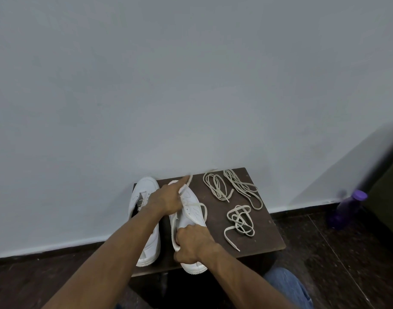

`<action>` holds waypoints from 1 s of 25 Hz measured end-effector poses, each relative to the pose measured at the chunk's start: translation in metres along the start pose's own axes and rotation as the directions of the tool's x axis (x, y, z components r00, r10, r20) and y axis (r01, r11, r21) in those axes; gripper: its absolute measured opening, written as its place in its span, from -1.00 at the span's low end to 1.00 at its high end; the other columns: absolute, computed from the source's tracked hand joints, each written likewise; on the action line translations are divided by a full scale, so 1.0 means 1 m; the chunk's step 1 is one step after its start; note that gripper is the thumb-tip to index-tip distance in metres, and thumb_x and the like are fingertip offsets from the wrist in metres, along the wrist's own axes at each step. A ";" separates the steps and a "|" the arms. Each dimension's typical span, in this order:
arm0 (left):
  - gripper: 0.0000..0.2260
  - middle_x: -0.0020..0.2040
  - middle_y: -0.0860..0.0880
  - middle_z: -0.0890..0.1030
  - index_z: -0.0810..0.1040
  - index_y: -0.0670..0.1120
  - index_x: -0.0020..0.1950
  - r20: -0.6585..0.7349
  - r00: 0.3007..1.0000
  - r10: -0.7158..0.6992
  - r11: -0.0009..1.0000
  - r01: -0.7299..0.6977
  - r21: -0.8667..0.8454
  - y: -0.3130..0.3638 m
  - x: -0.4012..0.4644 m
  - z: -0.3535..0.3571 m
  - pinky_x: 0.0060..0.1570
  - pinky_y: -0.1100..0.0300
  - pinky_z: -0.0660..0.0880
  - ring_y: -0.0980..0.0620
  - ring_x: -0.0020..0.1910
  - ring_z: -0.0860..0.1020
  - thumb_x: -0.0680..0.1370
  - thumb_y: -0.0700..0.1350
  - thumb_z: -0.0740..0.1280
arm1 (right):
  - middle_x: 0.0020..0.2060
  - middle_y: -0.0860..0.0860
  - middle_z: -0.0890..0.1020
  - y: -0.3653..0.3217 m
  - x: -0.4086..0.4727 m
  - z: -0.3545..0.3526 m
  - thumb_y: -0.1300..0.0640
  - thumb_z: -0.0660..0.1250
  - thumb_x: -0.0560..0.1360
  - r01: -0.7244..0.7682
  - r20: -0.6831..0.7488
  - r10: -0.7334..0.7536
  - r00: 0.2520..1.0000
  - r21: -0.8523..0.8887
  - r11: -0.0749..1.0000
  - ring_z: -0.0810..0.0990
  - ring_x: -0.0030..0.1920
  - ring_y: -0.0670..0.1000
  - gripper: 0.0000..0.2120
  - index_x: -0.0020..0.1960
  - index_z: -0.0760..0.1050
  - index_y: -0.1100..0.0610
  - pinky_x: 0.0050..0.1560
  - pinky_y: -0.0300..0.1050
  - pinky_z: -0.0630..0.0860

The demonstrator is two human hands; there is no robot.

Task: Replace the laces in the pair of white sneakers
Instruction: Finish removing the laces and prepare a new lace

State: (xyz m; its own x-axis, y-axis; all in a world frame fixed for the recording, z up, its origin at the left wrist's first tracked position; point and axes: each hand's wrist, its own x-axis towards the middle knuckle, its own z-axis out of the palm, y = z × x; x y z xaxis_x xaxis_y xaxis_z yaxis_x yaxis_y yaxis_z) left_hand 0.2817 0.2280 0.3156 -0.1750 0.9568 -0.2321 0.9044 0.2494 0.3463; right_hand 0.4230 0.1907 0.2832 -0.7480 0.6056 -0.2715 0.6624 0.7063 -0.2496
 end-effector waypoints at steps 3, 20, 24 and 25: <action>-0.62 0.19 0.00 0.60 0.54 0.07 0.27 0.043 0.996 -0.075 0.973 0.064 0.222 0.001 0.002 -0.005 0.03 0.08 0.53 -0.05 0.11 0.57 0.45 -0.08 0.34 | 0.09 0.19 0.60 0.000 0.000 0.000 0.02 0.33 0.45 -0.002 -0.001 0.002 1.000 0.006 1.000 0.55 0.10 0.24 -0.64 0.12 0.50 0.24 0.03 0.01 0.46; -0.76 -0.37 -0.02 0.43 0.52 -0.07 -0.07 -0.105 0.801 -0.589 0.120 -0.042 -0.992 -0.006 -0.021 -0.060 -0.64 0.38 0.20 0.13 -0.64 0.34 0.51 -0.30 0.09 | 0.08 0.18 0.60 -0.001 -0.002 -0.002 0.01 0.32 0.45 -0.020 0.002 0.020 1.000 0.006 1.000 0.56 0.09 0.24 -0.69 0.09 0.50 0.19 0.03 0.00 0.45; -0.46 0.20 -0.12 0.53 0.33 -0.06 0.45 -0.187 0.913 -0.363 0.741 0.161 -0.652 0.000 -0.025 -0.025 -0.10 0.11 0.54 -0.05 -0.02 0.57 0.48 -0.35 0.20 | 0.09 0.19 0.60 -0.001 -0.002 0.000 0.00 0.33 0.45 -0.021 -0.001 0.021 1.000 -0.005 1.000 0.55 0.11 0.25 -0.65 0.13 0.49 0.20 0.04 0.02 0.46; -0.43 0.35 -0.10 0.42 0.29 -0.04 0.48 -0.208 0.927 -0.313 0.832 0.162 -0.530 -0.001 -0.028 -0.013 0.08 0.08 0.50 -0.06 0.14 0.52 0.48 -0.32 0.21 | 0.09 0.19 0.60 -0.001 -0.002 0.000 -0.02 0.33 0.45 -0.020 -0.009 0.020 1.000 -0.011 1.000 0.55 0.11 0.25 -0.64 0.13 0.49 0.20 0.04 0.02 0.46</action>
State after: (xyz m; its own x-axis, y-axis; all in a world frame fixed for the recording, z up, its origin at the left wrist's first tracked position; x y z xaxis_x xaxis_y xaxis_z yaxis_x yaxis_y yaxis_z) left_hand 0.2802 0.2025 0.3339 -0.5262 0.8396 -0.1346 0.5176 0.4419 0.7327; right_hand 0.4241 0.1888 0.2837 -0.7350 0.6229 -0.2678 0.6768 0.6981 -0.2337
